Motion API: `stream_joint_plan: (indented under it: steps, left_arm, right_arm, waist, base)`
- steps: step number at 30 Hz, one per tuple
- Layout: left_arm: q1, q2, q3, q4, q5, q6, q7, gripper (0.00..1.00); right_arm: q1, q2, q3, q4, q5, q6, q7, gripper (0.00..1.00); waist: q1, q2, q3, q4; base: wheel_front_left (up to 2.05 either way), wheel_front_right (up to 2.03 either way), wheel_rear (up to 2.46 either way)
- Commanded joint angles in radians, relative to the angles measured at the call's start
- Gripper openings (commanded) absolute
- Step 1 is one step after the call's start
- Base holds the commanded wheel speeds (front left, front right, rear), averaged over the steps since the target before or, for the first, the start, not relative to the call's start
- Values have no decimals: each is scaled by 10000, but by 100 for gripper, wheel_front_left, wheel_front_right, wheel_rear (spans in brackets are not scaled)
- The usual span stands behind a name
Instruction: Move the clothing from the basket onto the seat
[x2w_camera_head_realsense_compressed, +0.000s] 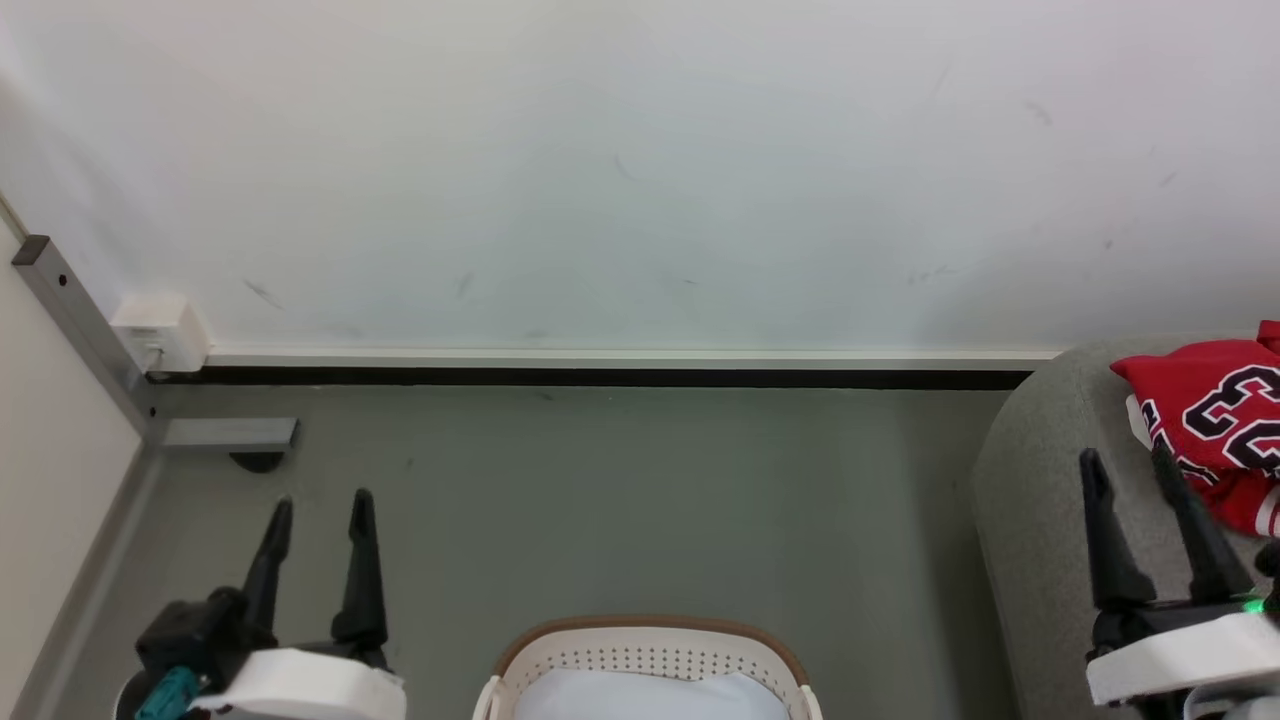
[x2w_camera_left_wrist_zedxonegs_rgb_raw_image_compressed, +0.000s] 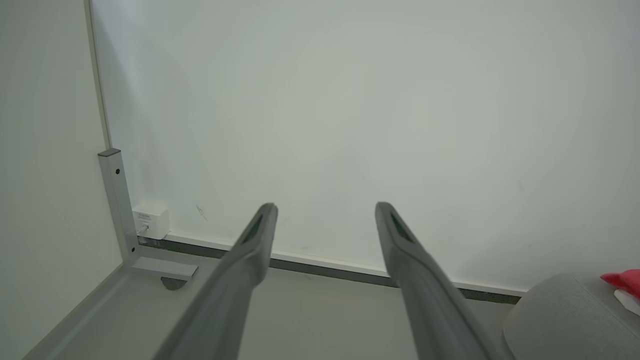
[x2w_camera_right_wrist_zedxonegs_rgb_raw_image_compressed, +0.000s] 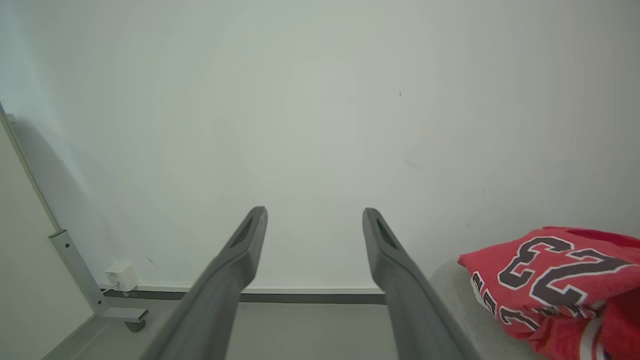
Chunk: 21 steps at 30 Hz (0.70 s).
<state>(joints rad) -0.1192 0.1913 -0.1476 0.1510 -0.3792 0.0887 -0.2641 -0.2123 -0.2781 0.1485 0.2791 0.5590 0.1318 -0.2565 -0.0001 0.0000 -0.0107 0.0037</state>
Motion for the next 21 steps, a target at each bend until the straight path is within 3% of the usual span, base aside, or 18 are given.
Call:
stream_joint_plan:
  steps: [1,10,21]
  left_arm:
    - [306,-124,165,-73,236,-61,-4,100]
    - [1038,-938,935,-111,1337,-823,-5,100]
    - [787,-1305,1450,263,1877,-1410,-5,100]
  right_arm:
    - [276,197,-183,-200,-221,-22,-64,100]
    - [1392,1551,-1089,-984,-2039,-22,-87,100]
    - [1207,1791,-964,-942,-2257,-22,-90,100]
  waist:
    - [1,0,17,-77]
    - [1,0,160,-223]
    - [1,0,159,-255]
  base:
    - [0,0,0]
    - [0,0,0]
    - [0,0,0]
